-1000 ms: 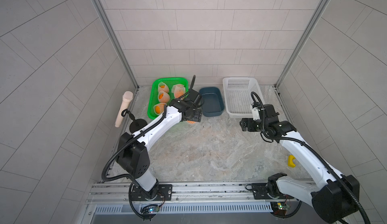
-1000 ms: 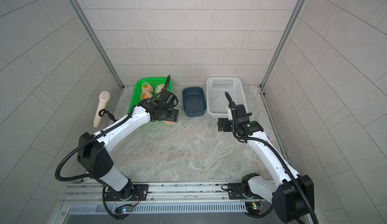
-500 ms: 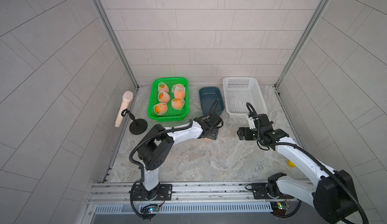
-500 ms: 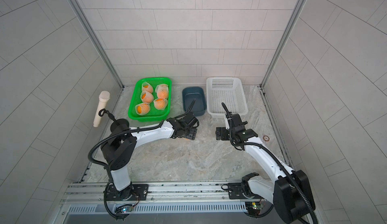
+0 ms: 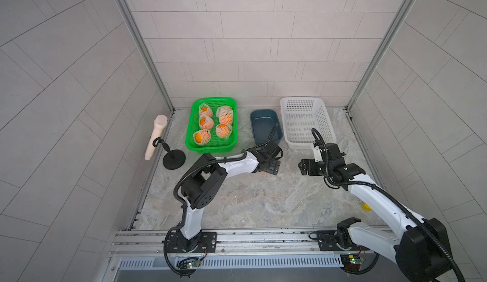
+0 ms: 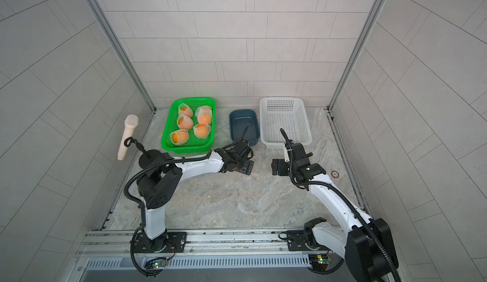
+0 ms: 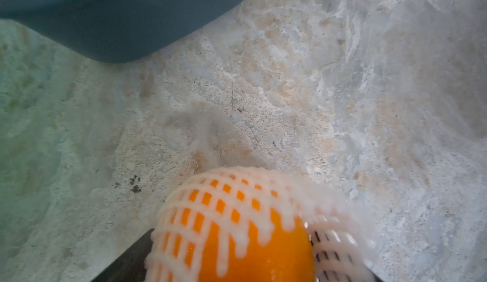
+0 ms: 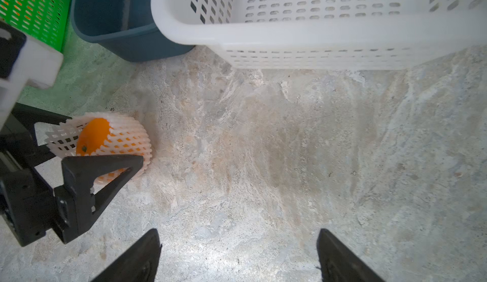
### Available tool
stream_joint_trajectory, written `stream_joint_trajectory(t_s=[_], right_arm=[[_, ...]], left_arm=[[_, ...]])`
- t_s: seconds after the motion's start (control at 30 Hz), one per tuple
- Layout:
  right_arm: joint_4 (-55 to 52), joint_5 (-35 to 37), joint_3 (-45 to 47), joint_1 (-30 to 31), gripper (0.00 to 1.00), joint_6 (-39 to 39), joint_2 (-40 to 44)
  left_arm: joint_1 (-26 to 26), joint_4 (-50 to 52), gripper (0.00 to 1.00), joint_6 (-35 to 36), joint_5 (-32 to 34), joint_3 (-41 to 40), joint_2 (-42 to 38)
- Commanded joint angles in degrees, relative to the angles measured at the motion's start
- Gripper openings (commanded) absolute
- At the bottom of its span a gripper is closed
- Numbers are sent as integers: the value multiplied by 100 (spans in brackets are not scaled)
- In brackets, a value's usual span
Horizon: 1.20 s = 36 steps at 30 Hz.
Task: Remove foam nets from oranges
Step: Place the orange at the center of the board.
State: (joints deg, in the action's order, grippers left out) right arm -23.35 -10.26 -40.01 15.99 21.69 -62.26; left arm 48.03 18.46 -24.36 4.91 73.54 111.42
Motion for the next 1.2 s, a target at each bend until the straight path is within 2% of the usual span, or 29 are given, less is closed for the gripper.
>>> stream_joint_trajectory(t_s=[0.0, 0.13, 0.43, 0.63, 0.87, 1.17], right_arm=[[81, -5, -23, 18, 94, 63, 32], [94, -8, -51, 23, 94, 54, 5], [50, 164, -82, 27, 94, 125, -5], [31, 116, -147, 131, 94, 76, -93], [81, 210, -423, 807, 94, -99, -419], [163, 544, -1213, 1654, 92, -130, -1629]], left_arm=[[4, 79, 97, -16, 3, -83, -80], [2, 96, 100, -4, -91, -179, -243], [-52, 4, 100, 63, -203, -534, -682], [-263, -362, 100, 68, -623, -966, -1173], [-630, -832, 100, -22, -928, -1807, -1923], [-797, -1081, 100, -198, -856, -2654, -2627]])
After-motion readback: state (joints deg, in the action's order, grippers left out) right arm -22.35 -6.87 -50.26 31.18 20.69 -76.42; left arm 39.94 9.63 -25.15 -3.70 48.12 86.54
